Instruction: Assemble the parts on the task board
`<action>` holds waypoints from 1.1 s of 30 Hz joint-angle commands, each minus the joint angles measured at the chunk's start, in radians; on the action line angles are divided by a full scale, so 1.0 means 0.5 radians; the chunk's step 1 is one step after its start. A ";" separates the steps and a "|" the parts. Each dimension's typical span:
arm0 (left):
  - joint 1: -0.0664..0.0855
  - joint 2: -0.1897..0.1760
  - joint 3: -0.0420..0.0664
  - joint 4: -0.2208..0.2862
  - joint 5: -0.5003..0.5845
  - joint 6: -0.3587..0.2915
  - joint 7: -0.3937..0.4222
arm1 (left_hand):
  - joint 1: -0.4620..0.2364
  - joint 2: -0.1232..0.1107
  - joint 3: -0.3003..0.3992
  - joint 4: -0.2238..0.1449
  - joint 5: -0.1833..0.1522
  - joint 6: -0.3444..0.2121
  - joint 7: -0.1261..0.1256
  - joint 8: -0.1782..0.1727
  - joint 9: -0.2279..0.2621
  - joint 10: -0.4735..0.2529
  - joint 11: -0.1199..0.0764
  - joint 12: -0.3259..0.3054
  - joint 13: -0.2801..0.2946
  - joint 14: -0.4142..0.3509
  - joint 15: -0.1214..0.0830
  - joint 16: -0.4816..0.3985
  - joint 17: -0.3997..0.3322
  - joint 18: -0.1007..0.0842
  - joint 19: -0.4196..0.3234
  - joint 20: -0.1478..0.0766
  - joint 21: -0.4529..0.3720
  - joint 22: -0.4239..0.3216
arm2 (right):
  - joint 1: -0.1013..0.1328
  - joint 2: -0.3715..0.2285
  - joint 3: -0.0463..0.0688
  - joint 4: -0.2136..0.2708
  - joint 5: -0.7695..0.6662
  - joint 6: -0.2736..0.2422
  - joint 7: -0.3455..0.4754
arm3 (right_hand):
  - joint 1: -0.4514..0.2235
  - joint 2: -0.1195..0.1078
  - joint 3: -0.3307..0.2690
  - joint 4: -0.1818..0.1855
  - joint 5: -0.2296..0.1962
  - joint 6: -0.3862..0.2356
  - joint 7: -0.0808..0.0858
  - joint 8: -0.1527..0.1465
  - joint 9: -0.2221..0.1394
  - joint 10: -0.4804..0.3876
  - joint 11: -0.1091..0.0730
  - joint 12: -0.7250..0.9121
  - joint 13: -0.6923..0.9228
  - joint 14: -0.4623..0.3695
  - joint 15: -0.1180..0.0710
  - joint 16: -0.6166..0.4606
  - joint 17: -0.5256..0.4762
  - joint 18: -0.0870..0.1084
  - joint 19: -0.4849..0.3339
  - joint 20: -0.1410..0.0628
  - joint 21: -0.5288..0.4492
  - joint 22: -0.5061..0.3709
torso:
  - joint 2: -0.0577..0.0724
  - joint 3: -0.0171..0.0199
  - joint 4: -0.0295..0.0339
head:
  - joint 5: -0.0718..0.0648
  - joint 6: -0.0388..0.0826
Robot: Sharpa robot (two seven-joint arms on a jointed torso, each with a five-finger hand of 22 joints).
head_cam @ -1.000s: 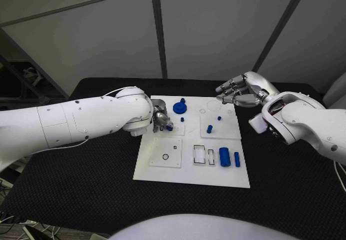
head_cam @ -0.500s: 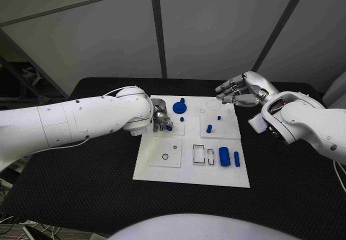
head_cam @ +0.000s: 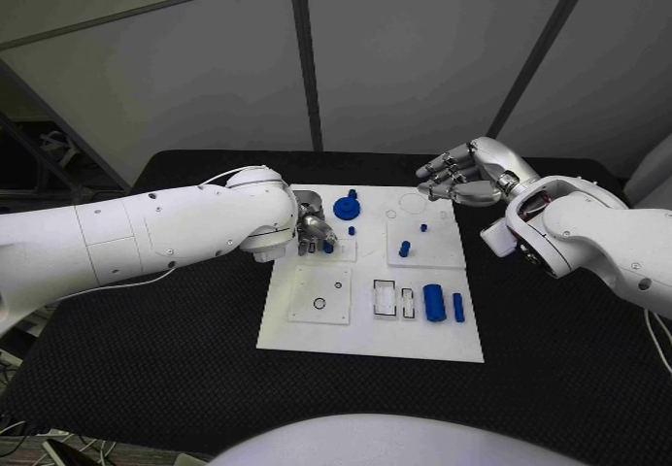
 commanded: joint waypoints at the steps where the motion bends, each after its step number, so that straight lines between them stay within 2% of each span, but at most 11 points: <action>1: -0.006 0.006 -0.005 -0.004 0.009 0.064 -0.028 | -0.012 0.005 -0.019 0.003 -0.009 0.014 -0.002 0.000 -0.007 0.016 0.002 0.008 0.003 -0.005 -0.014 -0.007 0.002 -0.075 0.114 -0.018 0.014 0.262 | 0.004 -0.001 0.002 0.002 -0.003 0.013 0.009 | -0.023 0.000 -0.011 0.005 0.005 0.000 0.009 -0.009 0.000 -0.005 0.014 -0.007 -0.002 -0.003 0.016 -0.012 -0.002 0.002 0.002 0.010 -0.007 -0.002 | 0.002 -0.0001 0.001 | -0.003 -0.001; 14: -0.006 0.018 -0.005 -0.040 0.011 0.086 -0.035 | -0.032 0.033 -0.117 0.041 -0.008 0.043 -0.006 -0.002 -0.049 0.031 -0.001 0.038 0.030 -0.004 -0.015 -0.010 0.006 -0.082 0.126 -0.020 0.035 0.296 | 0.004 -0.006 0.002 0.005 -0.003 0.018 0.007 | -0.024 0.000 -0.012 0.005 0.009 0.000 0.010 -0.009 0.000 -0.006 0.014 -0.008 -0.003 -0.003 0.016 -0.014 -0.003 0.002 0.003 0.010 -0.010 -0.003 | -0.002 -0.0005 0.001 | -0.012 -0.005; 20: -0.006 0.026 -0.005 -0.052 0.012 0.079 -0.037 | -0.099 0.053 -0.289 0.124 -0.013 0.069 -0.006 -0.006 -0.091 0.038 0.000 0.054 0.045 -0.003 -0.015 -0.012 0.009 -0.084 0.129 -0.020 0.040 0.305 | 0.004 -0.007 0.002 0.006 -0.003 0.019 0.007 | -0.026 -0.001 -0.014 0.006 0.010 -0.001 0.010 -0.009 0.000 -0.006 0.015 -0.008 -0.004 -0.003 0.016 -0.015 -0.003 0.002 0.004 0.010 -0.011 -0.004 | -0.001 -0.0004 0.003 | -0.016 -0.002; 28: -0.006 0.027 -0.005 -0.062 0.012 0.072 -0.039 | -0.153 0.043 -0.548 0.214 -0.024 0.088 -0.004 -0.011 -0.136 0.040 0.001 0.065 0.056 -0.002 -0.015 -0.016 0.014 -0.085 0.130 -0.020 0.043 0.313 | 0.004 -0.008 0.002 0.005 -0.003 0.022 0.006 | -0.032 -0.003 -0.018 0.010 0.011 -0.004 0.012 -0.009 0.000 -0.008 0.016 -0.009 -0.007 -0.003 0.018 -0.020 -0.003 0.002 0.005 0.012 -0.017 -0.008 | -0.001 0.0002 0.003 | -0.016 -0.004; 30: -0.006 0.026 -0.005 -0.064 0.012 0.069 -0.039 | -0.144 0.048 -0.619 0.234 -0.086 0.090 -0.006 -0.011 -0.149 0.040 0.001 0.068 0.060 -0.001 -0.015 -0.017 0.016 -0.085 0.131 -0.021 0.043 0.315 | 0.004 -0.008 0.002 0.005 -0.003 0.023 0.006 | -0.032 -0.003 -0.019 0.010 0.011 -0.004 0.012 -0.010 0.000 -0.009 0.017 -0.009 -0.008 -0.004 0.018 -0.020 -0.003 0.002 0.005 0.012 -0.018 -0.008 | -0.002 -0.0003 0.003 | -0.020 -0.003; 33: -0.006 0.024 -0.005 -0.064 0.012 0.056 -0.037 | -0.124 0.057 -0.693 0.256 -0.109 0.089 -0.006 -0.011 -0.165 0.038 0.002 0.069 0.061 -0.001 -0.015 -0.019 0.017 -0.085 0.130 -0.022 0.042 0.314 | 0.004 -0.008 0.002 0.004 -0.003 0.023 0.005 | -0.033 -0.004 -0.019 0.011 0.012 -0.005 0.012 -0.010 0.000 -0.010 0.017 -0.010 -0.008 -0.004 0.018 -0.021 -0.003 0.002 0.005 0.012 -0.019 -0.009 | 0.000 -0.0019 0.004 | -0.019 0.001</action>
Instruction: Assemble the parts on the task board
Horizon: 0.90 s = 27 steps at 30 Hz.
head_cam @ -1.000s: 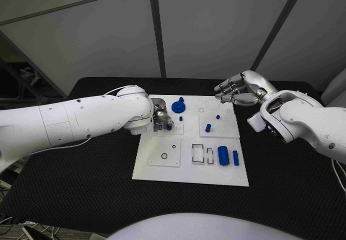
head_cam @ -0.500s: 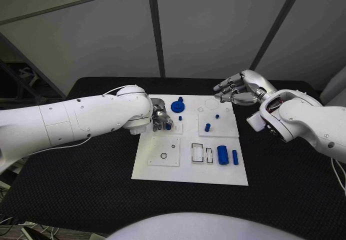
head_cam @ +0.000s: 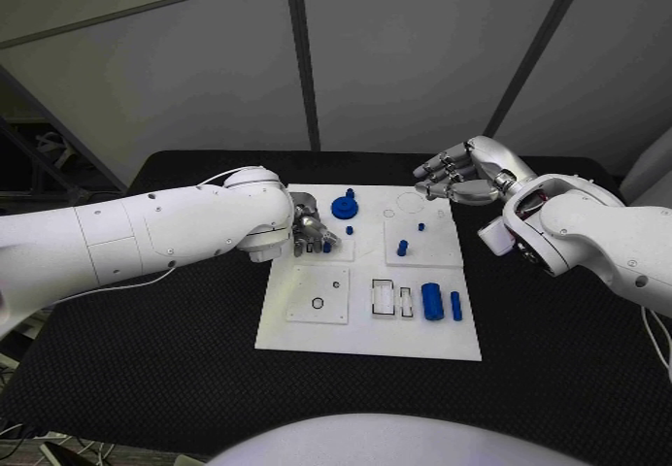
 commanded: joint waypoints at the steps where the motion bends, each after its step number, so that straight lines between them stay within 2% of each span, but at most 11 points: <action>1: 0.001 -0.002 0.000 0.000 0.001 -0.003 -0.017 | 0.006 0.016 -0.053 0.018 -0.022 0.007 -0.001 -0.009 -0.011 0.006 0.005 0.008 0.004 -0.001 -0.015 -0.011 0.003 -0.085 0.123 -0.014 0.011 0.314 | 0.004 0.000 0.002 0.002 -0.003 0.013 0.007 | -0.015 -0.006 -0.009 0.000 0.012 -0.005 0.012 -0.010 0.000 -0.003 0.010 -0.010 -0.003 0.002 0.011 -0.014 -0.003 0.002 0.005 0.013 -0.007 -0.003 | 0.001 -0.0021 0.000 | 0.001 0.005; 3: 0.001 -0.004 0.001 0.001 0.000 -0.014 -0.015 | 0.016 0.023 -0.105 0.040 -0.093 0.008 -0.001 -0.006 -0.020 0.006 0.005 0.010 0.006 -0.001 -0.015 -0.013 0.004 -0.084 0.122 -0.013 0.009 0.313 | 0.004 0.000 0.002 0.001 -0.003 0.014 0.008 | -0.016 -0.006 -0.010 0.001 0.012 -0.006 0.013 -0.010 -0.001 -0.004 0.010 -0.011 -0.005 0.001 0.012 -0.016 -0.004 0.002 0.005 0.013 -0.009 -0.005 | 0.000 -0.0015 0.000 | 0.002 0.007; 4: 0.001 -0.006 0.001 0.004 0.000 -0.023 -0.013 | 0.027 0.034 -0.145 0.059 -0.163 0.008 -0.001 -0.004 -0.029 0.005 0.006 0.010 0.005 0.000 -0.015 -0.013 0.005 -0.085 0.123 -0.014 0.010 0.315 | 0.004 0.001 0.002 0.000 -0.003 0.014 0.008 | -0.016 -0.006 -0.010 0.001 0.012 -0.006 0.013 -0.010 -0.001 -0.004 0.010 -0.011 -0.005 0.001 0.012 -0.016 -0.004 0.002 0.005 0.013 -0.009 -0.005 | -0.001 -0.0014 0.000 | 0.003 0.006; 10: 0.002 -0.029 0.010 0.026 0.010 -0.070 0.006 | 0.055 0.046 -0.251 0.111 -0.245 0.000 0.004 0.003 -0.049 -0.006 0.009 -0.002 -0.011 0.001 -0.014 -0.016 0.007 -0.080 0.116 -0.013 -0.004 0.298 | 0.004 0.005 0.002 -0.007 -0.003 0.015 0.009 | -0.018 -0.006 -0.011 0.003 0.013 -0.008 0.013 -0.010 -0.001 -0.006 0.011 -0.011 -0.006 0.000 0.013 -0.018 -0.004 0.002 0.005 0.014 -0.013 -0.006 | 0.000 -0.0018 0.001 | 0.000 0.015; 14: 0.002 -0.046 0.061 0.035 0.044 -0.118 0.032 | 0.105 0.043 -0.314 0.125 -0.250 -0.044 0.020 -0.004 -0.065 -0.054 0.019 -0.068 -0.083 -0.001 -0.010 -0.019 0.008 -0.065 0.089 -0.010 -0.054 0.232 | 0.004 0.008 0.002 -0.014 -0.003 0.017 0.009 | -0.019 -0.006 -0.012 0.005 0.013 -0.009 0.014 -0.011 -0.001 -0.007 0.012 -0.012 -0.007 -0.001 0.014 -0.020 -0.004 0.002 0.005 0.015 -0.016 -0.008 | -0.001 -0.0007 0.001 | 0.001 0.021; 17: 0.004 -0.062 0.124 0.039 0.069 -0.132 0.049 | 0.160 0.042 -0.363 0.130 -0.245 -0.096 0.038 -0.017 -0.080 -0.124 0.034 -0.170 -0.199 -0.004 -0.002 -0.022 0.009 -0.050 0.062 -0.005 -0.103 0.169 | 0.004 0.008 0.001 -0.019 -0.003 0.018 0.009 | -0.019 -0.006 -0.012 0.005 0.013 -0.009 0.014 -0.011 -0.001 -0.007 0.012 -0.012 -0.007 -0.001 0.014 -0.020 -0.004 0.002 0.005 0.015 -0.016 -0.008 | 0.001 -0.0013 0.003 | 0.000 0.028; 21: 0.026 -0.085 0.203 0.021 0.111 -0.031 0.063 | 0.237 0.043 -0.422 0.132 -0.240 -0.228 0.093 -0.112 -0.139 -0.212 0.077 -0.280 -0.335 -0.006 0.024 -0.025 0.010 -0.034 0.031 0.015 -0.163 0.095 | 0.004 0.009 0.001 -0.026 -0.003 0.020 0.008 | -0.019 -0.006 -0.012 0.005 0.013 -0.009 0.014 -0.011 -0.001 -0.007 0.012 -0.012 -0.007 -0.001 0.014 -0.020 -0.004 0.002 0.005 0.015 -0.016 -0.008 | -0.001 -0.0005 0.004 | 0.003 0.034; 23: 0.048 -0.091 0.223 0.001 0.124 0.043 0.069 | 0.275 0.049 -0.442 0.128 -0.239 -0.239 0.103 -0.136 -0.158 -0.229 0.086 -0.294 -0.359 -0.006 0.030 -0.026 0.010 -0.030 0.022 0.023 -0.182 0.073 | 0.004 0.009 0.001 -0.028 -0.003 0.021 0.008 | -0.019 -0.006 -0.012 0.005 0.013 -0.009 0.014 -0.011 -0.001 -0.007 0.012 -0.012 -0.007 -0.001 0.014 -0.020 -0.004 0.002 0.005 0.015 -0.016 -0.008 | 0.000 -0.0002 0.003 | 0.004 0.035; 24: 0.070 -0.095 0.235 -0.018 0.131 0.121 0.069 | 0.307 0.057 -0.461 0.127 -0.238 -0.251 0.113 -0.163 -0.180 -0.244 0.095 -0.302 -0.378 -0.006 0.036 -0.027 0.011 -0.026 0.015 0.029 -0.197 0.057 | 0.004 0.009 0.001 -0.031 -0.003 0.022 0.007 | -0.019 -0.006 -0.012 0.005 0.013 -0.009 0.014 -0.011 -0.001 -0.007 0.012 -0.012 -0.007 -0.001 0.014 -0.020 -0.004 0.002 0.005 0.015 -0.016 -0.008 | 0.000 -0.0010 0.004 | 0.005 0.038; 25: 0.076 -0.096 0.238 -0.023 0.132 0.140 0.069 | 0.315 0.059 -0.465 0.127 -0.238 -0.257 0.115 -0.171 -0.186 -0.250 0.098 -0.309 -0.387 -0.006 0.038 -0.027 0.011 -0.024 0.013 0.030 -0.203 0.050 | 0.004 0.009 0.001 -0.032 -0.003 0.022 0.007 | -0.019 -0.006 -0.012 0.005 0.013 -0.009 0.014 -0.011 -0.001 -0.007 0.012 -0.012 -0.007 -0.001 0.014 -0.020 -0.004 0.002 0.005 0.015 -0.016 -0.008 | 0.000 -0.0018 0.004 | 0.005 0.039; 27: 0.112 -0.088 0.248 -0.070 0.138 0.242 0.067 | 0.374 0.077 -0.491 0.121 -0.236 -0.310 0.147 -0.241 -0.238 -0.320 0.122 -0.388 -0.486 -0.018 0.056 -0.035 0.009 -0.010 -0.016 0.044 -0.258 -0.015 | 0.004 0.010 0.001 -0.036 -0.003 0.022 0.006 | -0.019 -0.006 -0.012 0.005 0.013 -0.009 0.014 -0.011 -0.001 -0.007 0.012 -0.012 -0.007 -0.001 0.014 -0.020 -0.004 0.002 0.005 0.015 -0.016 -0.008 | 0.000 -0.0014 0.004 | 0.006 0.042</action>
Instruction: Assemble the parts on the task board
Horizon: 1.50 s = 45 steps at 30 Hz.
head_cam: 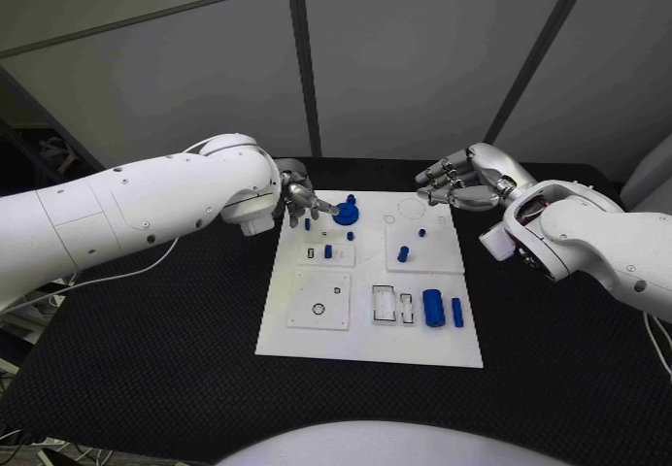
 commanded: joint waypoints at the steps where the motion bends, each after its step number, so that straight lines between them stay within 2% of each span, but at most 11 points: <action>1: 0.043 0.014 0.010 -0.067 0.053 0.264 0.032 | 0.066 0.015 -0.028 -0.008 0.008 -0.041 0.027 -0.063 -0.050 -0.069 0.022 -0.075 -0.095 -0.011 0.022 -0.014 0.001 -0.007 -0.016 0.026 -0.049 -0.029 | 0.004 0.003 0.001 -0.004 -0.003 0.014 0.007 | -0.020 -0.006 -0.012 0.005 0.013 -0.002 0.007 -0.011 -0.001 -0.007 0.012 -0.012 -0.002 -0.001 0.014 -0.009 -0.002 0.002 0.005 0.015 -0.007 -0.002 | 0.001 0.0009 -0.001 | 0.005 0.007; 4: 0.067 0.049 0.014 -0.168 0.056 0.318 0.034 | 0.098 0.031 -0.044 -0.007 0.011 -0.040 0.035 -0.087 -0.077 -0.100 0.029 -0.105 -0.140 -0.019 0.029 -0.019 0.000 -0.002 -0.024 0.034 -0.068 -0.049 | 0.004 0.007 0.001 -0.008 -0.003 0.014 0.006 | -0.020 -0.005 -0.012 0.005 0.014 -0.002 0.007 -0.011 -0.001 -0.007 0.012 -0.012 -0.003 -0.001 0.014 -0.010 -0.003 0.002 0.005 0.015 -0.009 -0.003 | 0.002 0.0017 -0.003 | 0.013 0.014; 6: 0.076 0.080 0.015 -0.245 0.057 0.344 0.037 | 0.131 0.048 -0.051 -0.012 0.012 -0.042 0.042 -0.107 -0.099 -0.133 0.036 -0.139 -0.187 -0.023 0.033 -0.021 0.000 -0.001 -0.027 0.039 -0.076 -0.055 | 0.004 0.010 0.001 -0.008 -0.003 0.015 0.006 | -0.020 -0.004 -0.012 0.006 0.015 -0.002 0.007 -0.011 0.000 -0.008 0.012 -0.012 -0.003 -0.001 0.014 -0.011 -0.003 0.002 0.005 0.015 -0.010 -0.004 | 0.004 0.0025 -0.006 | 0.017 0.016; 9: 0.082 0.121 0.011 -0.340 0.052 0.378 0.042 | 0.147 0.059 -0.053 -0.013 0.013 -0.041 0.044 -0.116 -0.110 -0.139 0.037 -0.140 -0.194 -0.024 0.035 -0.021 0.000 -0.002 -0.025 0.042 -0.073 -0.050 | 0.004 0.013 0.001 -0.009 -0.003 0.018 0.005 | -0.020 -0.004 -0.012 0.006 0.015 -0.002 0.007 -0.011 0.000 -0.008 0.012 -0.012 -0.003 -0.001 0.014 -0.011 -0.003 0.002 0.005 0.015 -0.010 -0.004 | 0.005 0.0006 -0.009 | 0.023 0.018; 11: 0.084 0.143 0.002 -0.387 0.043 0.399 0.045 | 0.150 0.062 -0.054 -0.012 0.014 -0.038 0.044 -0.117 -0.112 -0.138 0.037 -0.138 -0.192 -0.023 0.036 -0.021 0.000 -0.003 -0.023 0.042 -0.070 -0.045 | 0.004 0.014 0.001 -0.009 -0.003 0.019 0.005 | -0.020 -0.004 -0.012 0.006 0.015 -0.002 0.007 -0.011 0.000 -0.008 0.012 -0.012 -0.003 -0.001 0.014 -0.011 -0.003 0.002 0.005 0.015 -0.010 -0.004 | 0.006 -0.0005 -0.010 | 0.024 0.019; 16: 0.081 0.203 -0.036 -0.508 0.008 0.443 0.047 | 0.155 0.071 -0.058 -0.008 0.013 -0.025 0.042 -0.118 -0.119 -0.133 0.036 -0.129 -0.189 -0.020 0.035 -0.019 0.001 -0.005 -0.018 0.043 -0.063 -0.035 | 0.004 0.015 0.001 -0.009 -0.003 0.021 0.004 | -0.020 -0.004 -0.012 0.006 0.015 -0.002 0.007 -0.011 0.000 -0.008 0.012 -0.012 -0.003 -0.001 0.014 -0.011 -0.003 0.002 0.005 0.015 -0.010 -0.004 | 0.004 -0.0025 -0.004 | 0.019 0.015; 21: 0.069 0.253 -0.057 -0.610 -0.009 0.473 0.051 | 0.142 0.076 -0.084 0.014 0.010 -0.004 0.038 -0.125 -0.134 -0.123 0.033 -0.113 -0.187 -0.015 0.033 -0.016 0.002 -0.007 -0.011 0.043 -0.054 -0.023 | 0.004 0.018 0.001 -0.008 -0.003 0.021 0.005 | -0.017 -0.003 -0.011 0.004 0.017 -0.002 0.006 -0.010 0.000 -0.008 0.011 -0.012 -0.004 0.000 0.014 -0.012 -0.002 0.002 0.006 0.015 -0.012 -0.005 | 0.003 -0.0017 -0.007 | 0.021 0.011; 28: 0.060 0.290 -0.070 -0.673 -0.029 0.480 0.058 | 0.117 0.075 -0.139 0.054 0.008 0.022 0.034 -0.136 -0.158 -0.115 0.030 -0.095 -0.191 -0.010 0.031 -0.014 0.003 -0.009 -0.005 0.042 -0.048 -0.011 | 0.004 0.020 0.001 -0.007 -0.003 0.020 0.006 | -0.015 -0.002 -0.011 0.003 0.019 -0.003 0.006 -0.010 0.000 -0.008 0.011 -0.012 -0.005 0.000 0.014 -0.013 -0.002 0.003 0.007 0.015 -0.014 -0.006 | 0.002 -0.0006 -0.004 | 0.018 0.008; 38: 0.053 0.336 -0.074 -0.727 -0.036 0.507 0.073 | 0.116 0.085 -0.173 0.076 0.002 0.051 0.026 -0.136 -0.171 -0.095 0.024 -0.066 -0.177 0.000 0.026 -0.009 0.005 -0.019 0.015 0.040 -0.015 0.032 | 0.004 0.026 0.001 -0.008 -0.003 0.021 0.008 | -0.015 -0.002 -0.011 0.003 0.019 -0.003 0.006 -0.010 0.000 -0.008 0.011 -0.012 -0.005 0.000 0.014 -0.013 -0.002 0.003 0.007 0.015 -0.014 -0.006 | 0.002 -0.0007 -0.004 | 0.013 0.006; 45: 0.037 0.365 -0.094 -0.756 -0.037 0.558 0.070 | 0.145 0.106 -0.185 0.075 0.002 0.084 0.016 -0.133 -0.179 -0.077 0.016 -0.041 -0.163 0.004 0.021 -0.008 0.006 -0.024 0.026 0.036 0.003 0.056 | 0.004 0.030 0.001 -0.007 -0.003 0.025 0.009 | -0.015 -0.002 -0.011 0.003 0.019 -0.003 0.006 -0.010 0.000 -0.008 0.011 -0.012 -0.005 0.000 0.014 -0.013 -0.002 0.003 0.007 0.015 -0.014 -0.006 | 0.003 -0.0001 -0.006 | 0.011 0.003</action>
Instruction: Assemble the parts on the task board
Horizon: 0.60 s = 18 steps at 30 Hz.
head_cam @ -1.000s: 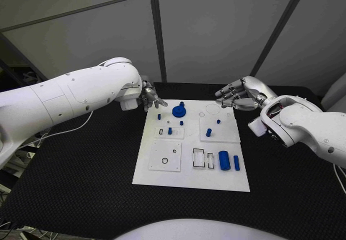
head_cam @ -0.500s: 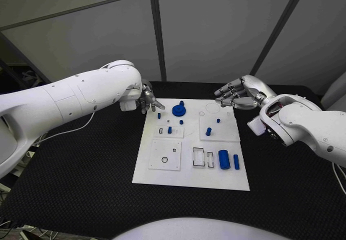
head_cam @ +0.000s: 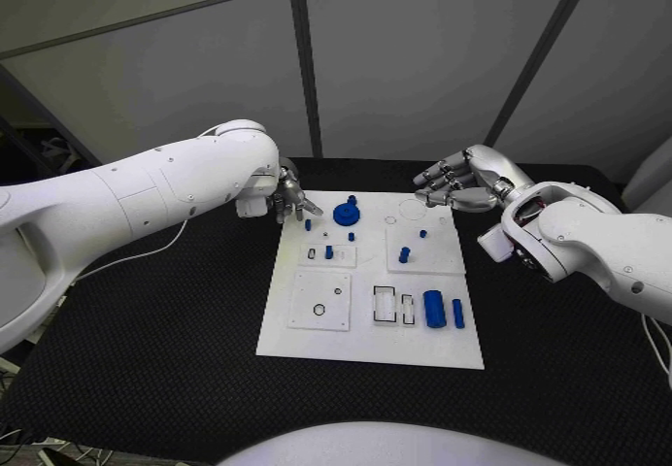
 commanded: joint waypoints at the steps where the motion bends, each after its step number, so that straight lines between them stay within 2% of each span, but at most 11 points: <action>1: -0.005 0.012 -0.006 -0.014 -0.020 0.074 0.019 | 0.018 0.021 -0.010 -0.003 0.002 0.016 0.000 -0.004 -0.005 0.018 -0.001 0.017 0.005 0.013 -0.005 0.007 0.003 -0.025 0.037 -0.004 0.010 0.056 | 0.004 0.004 0.002 0.002 -0.003 0.014 0.012 | -0.015 -0.002 -0.005 -0.003 0.012 -0.003 0.006 -0.010 0.000 -0.008 0.011 -0.012 -0.002 0.000 0.014 -0.013 -0.003 0.003 0.000 0.008 -0.014 -0.002 | 0.000 -0.0006 -0.001 | 0.000 -0.003; 18: -0.016 0.021 -0.012 -0.026 -0.021 0.070 0.026 | 0.050 0.048 -0.014 -0.008 0.003 0.043 -0.008 0.001 -0.009 0.028 -0.007 0.031 0.010 0.014 -0.009 0.007 0.003 -0.028 0.044 -0.008 0.022 0.071 | 0.004 0.011 0.002 0.000 -0.003 0.017 0.012 | -0.012 0.000 -0.004 -0.003 0.017 -0.003 0.007 -0.010 0.000 -0.009 0.011 -0.012 -0.004 0.000 0.014 -0.016 -0.003 0.003 0.001 0.009 -0.018 -0.004 | -0.002 -0.0001 0.003 | -0.007 -0.004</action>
